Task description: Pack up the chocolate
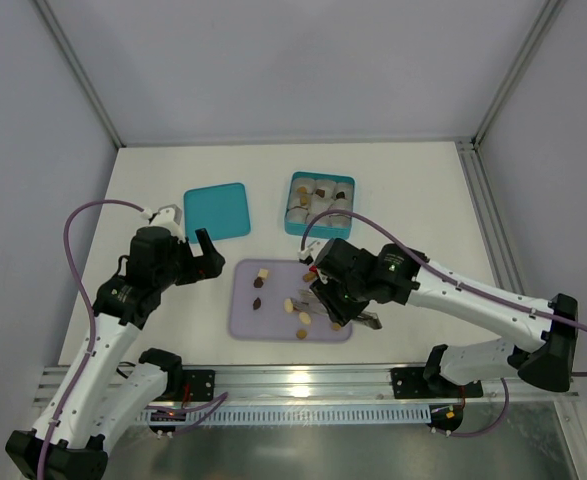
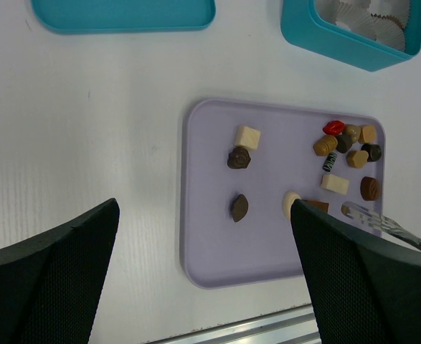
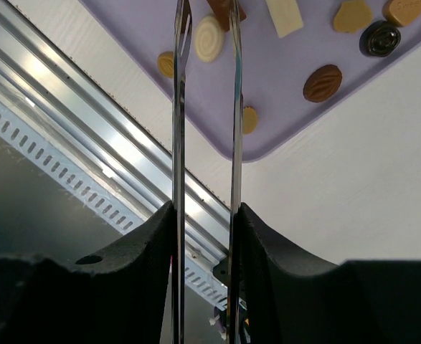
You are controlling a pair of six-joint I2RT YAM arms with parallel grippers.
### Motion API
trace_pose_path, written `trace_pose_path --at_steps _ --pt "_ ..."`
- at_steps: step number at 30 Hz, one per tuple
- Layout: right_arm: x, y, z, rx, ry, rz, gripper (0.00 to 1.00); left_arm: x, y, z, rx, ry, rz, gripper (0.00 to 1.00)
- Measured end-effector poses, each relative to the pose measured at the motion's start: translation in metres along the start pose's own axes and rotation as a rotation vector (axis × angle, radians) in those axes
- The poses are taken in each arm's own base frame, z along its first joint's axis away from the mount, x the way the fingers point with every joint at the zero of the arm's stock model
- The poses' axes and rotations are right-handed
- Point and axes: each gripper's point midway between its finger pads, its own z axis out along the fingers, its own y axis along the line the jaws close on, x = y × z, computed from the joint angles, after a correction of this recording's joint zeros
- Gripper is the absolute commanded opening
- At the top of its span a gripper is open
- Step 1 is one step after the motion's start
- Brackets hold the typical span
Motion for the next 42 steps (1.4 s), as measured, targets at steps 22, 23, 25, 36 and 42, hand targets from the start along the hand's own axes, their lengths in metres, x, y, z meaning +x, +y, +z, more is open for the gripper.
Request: trace_pose_path --at_steps 22,23,25,36,42 --pt "0.007 -0.003 0.026 0.047 0.084 -0.035 0.43 0.0 0.0 0.0 0.0 0.001 0.0 1.0" --pt "0.007 -0.003 0.027 0.051 0.086 -0.036 0.43 0.0 0.0 0.0 0.0 0.001 0.0 1.0" --pt "0.007 -0.005 0.03 0.061 0.093 -0.041 0.43 0.0 0.0 0.0 0.0 0.001 0.0 1.0" --pt "0.007 -0.009 0.037 0.087 0.108 -0.054 0.44 0.0 0.0 0.0 0.0 0.001 0.0 1.0" --pt "0.006 -0.009 0.04 0.093 0.109 -0.056 0.44 0.0 0.0 0.0 0.0 0.001 0.0 1.0"
